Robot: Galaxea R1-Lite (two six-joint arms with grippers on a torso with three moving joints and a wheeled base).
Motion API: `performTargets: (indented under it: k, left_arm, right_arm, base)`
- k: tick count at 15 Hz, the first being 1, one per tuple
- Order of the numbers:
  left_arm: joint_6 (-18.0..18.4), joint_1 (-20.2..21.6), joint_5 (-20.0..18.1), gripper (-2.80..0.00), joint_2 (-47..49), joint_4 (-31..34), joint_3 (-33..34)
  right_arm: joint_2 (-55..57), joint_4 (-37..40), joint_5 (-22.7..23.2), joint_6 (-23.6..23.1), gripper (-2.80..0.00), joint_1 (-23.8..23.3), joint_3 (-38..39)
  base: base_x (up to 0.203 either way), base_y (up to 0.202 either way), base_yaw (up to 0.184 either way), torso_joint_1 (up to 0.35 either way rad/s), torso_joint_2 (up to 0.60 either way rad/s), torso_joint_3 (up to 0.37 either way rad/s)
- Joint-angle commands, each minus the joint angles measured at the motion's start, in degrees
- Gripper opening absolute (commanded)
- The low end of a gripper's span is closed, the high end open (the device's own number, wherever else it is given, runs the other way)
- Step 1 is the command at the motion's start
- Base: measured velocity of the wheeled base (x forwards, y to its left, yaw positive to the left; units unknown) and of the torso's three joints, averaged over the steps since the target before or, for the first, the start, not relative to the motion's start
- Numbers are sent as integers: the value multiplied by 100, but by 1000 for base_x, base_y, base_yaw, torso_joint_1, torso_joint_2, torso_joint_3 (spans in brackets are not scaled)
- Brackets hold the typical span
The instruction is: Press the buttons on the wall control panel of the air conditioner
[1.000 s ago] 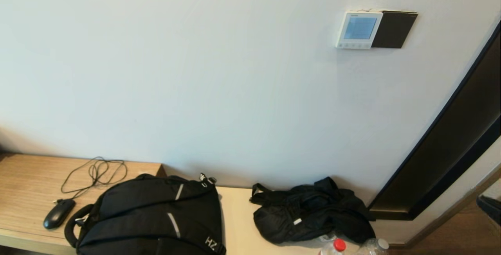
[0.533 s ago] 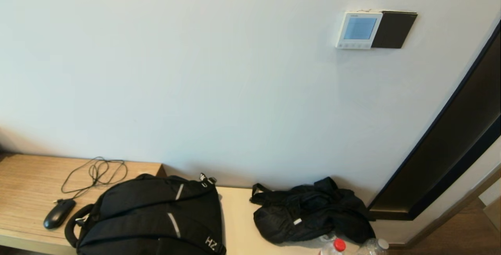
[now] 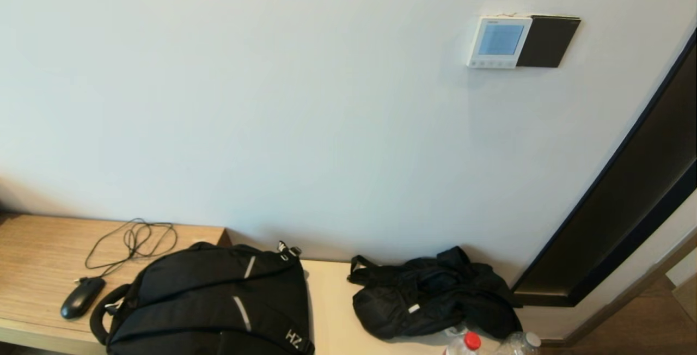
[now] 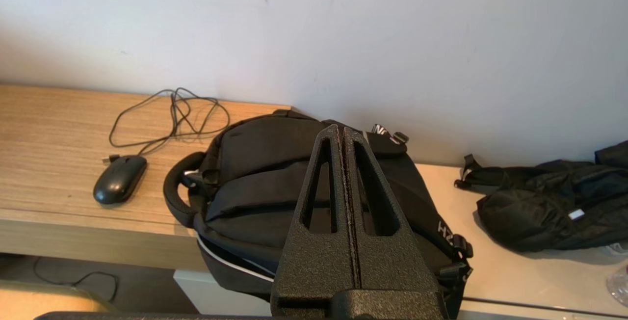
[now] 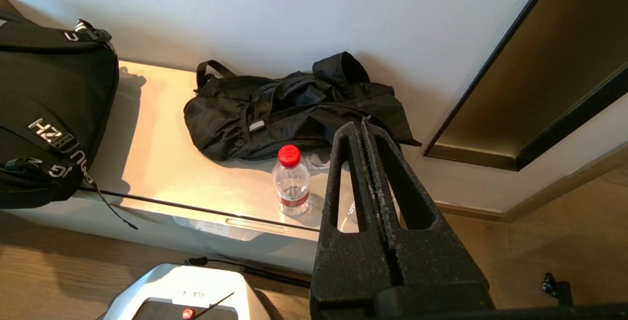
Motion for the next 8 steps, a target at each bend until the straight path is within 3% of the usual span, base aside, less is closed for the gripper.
performTargets:
  k: [1, 8]
  left_arm:
    - [-4, 2, 1, -280, -1, -5, 0]
    - [-4, 2, 1, -280, -1, 1, 0]
  right_arm:
    - [12, 86, 13, 5, -280, 3, 10]
    - [-111, 90, 118, -25, -280, -297, 10]
  base:
    - [0, 0, 0, 0, 0, 0]
    - [0, 0, 0, 0, 0, 0]
